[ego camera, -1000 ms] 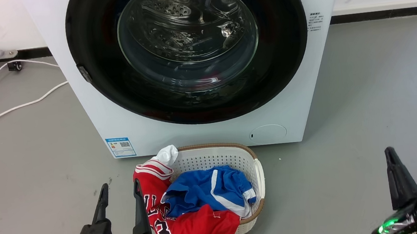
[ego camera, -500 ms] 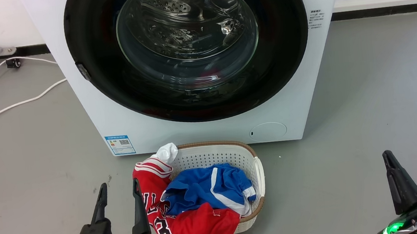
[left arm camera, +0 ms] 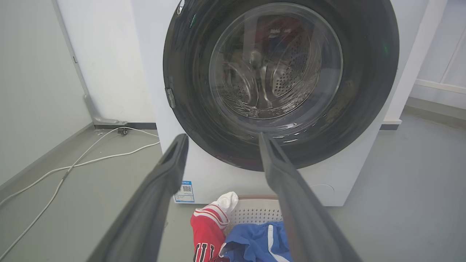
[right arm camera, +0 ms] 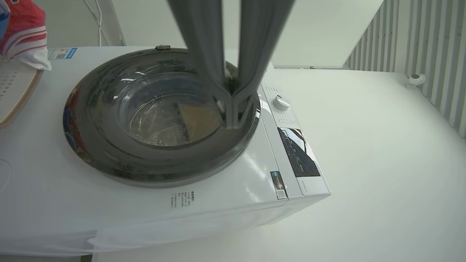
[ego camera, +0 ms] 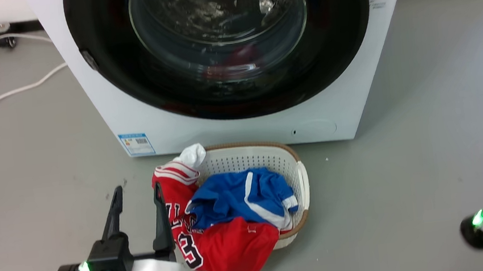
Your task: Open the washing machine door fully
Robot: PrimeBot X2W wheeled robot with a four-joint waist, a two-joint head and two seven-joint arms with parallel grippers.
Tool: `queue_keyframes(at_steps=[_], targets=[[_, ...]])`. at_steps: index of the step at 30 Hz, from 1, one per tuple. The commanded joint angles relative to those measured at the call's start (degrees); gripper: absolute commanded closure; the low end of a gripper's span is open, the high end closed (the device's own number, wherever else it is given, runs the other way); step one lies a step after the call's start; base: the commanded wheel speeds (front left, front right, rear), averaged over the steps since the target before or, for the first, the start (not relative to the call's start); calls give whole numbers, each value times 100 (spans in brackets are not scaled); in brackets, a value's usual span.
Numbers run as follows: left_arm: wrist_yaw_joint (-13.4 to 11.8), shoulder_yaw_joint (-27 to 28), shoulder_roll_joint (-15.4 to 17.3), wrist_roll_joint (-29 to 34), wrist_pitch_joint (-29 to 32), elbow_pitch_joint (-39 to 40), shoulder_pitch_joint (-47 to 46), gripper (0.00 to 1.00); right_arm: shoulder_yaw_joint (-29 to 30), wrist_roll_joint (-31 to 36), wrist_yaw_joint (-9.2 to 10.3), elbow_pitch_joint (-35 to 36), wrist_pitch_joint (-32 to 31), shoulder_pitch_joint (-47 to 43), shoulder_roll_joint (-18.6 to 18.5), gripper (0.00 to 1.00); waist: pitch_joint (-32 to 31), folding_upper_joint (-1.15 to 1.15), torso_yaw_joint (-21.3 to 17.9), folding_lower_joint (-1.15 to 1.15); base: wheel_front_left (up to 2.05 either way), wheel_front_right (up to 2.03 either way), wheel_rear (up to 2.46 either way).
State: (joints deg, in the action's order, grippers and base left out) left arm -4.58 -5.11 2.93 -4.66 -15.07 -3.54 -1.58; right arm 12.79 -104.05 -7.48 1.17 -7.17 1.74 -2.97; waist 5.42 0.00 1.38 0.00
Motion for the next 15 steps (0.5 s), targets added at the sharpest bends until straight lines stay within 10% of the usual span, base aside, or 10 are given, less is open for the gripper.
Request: queue_keyframes(at_steps=[1, 15], targets=[[-10, 0, -8, 50, -16, 33, -96, 0, 74, -62, -2, -53, -46, 177, -32, 100, 146, 0, 48, 0, 0, 0, 0], [-93, -194, -8, 33, -16, 255, -948, 0, 777, -8, -2, -1621, -711, 3174, -1125, 100, 1459, 0, 299, 0, 0, 0, 0]])
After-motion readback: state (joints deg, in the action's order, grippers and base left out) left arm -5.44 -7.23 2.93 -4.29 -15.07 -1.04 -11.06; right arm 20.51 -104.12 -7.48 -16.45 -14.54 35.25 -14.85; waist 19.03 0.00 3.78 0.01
